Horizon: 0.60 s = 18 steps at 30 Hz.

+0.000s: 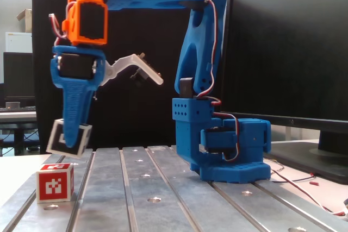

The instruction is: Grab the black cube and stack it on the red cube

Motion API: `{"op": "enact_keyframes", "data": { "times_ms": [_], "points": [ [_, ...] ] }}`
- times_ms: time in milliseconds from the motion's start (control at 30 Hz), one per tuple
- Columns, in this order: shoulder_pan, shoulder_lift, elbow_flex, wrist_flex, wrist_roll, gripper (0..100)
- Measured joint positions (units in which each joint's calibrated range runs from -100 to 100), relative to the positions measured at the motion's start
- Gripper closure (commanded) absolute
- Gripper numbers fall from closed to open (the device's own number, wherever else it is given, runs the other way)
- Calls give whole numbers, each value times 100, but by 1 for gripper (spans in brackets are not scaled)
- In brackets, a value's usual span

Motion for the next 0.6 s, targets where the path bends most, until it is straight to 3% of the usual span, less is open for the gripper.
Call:
{"op": "enact_keyframes", "data": {
  "times_ms": [600],
  "points": [
    [111,541,-534,17,58,84]
  ]
}}
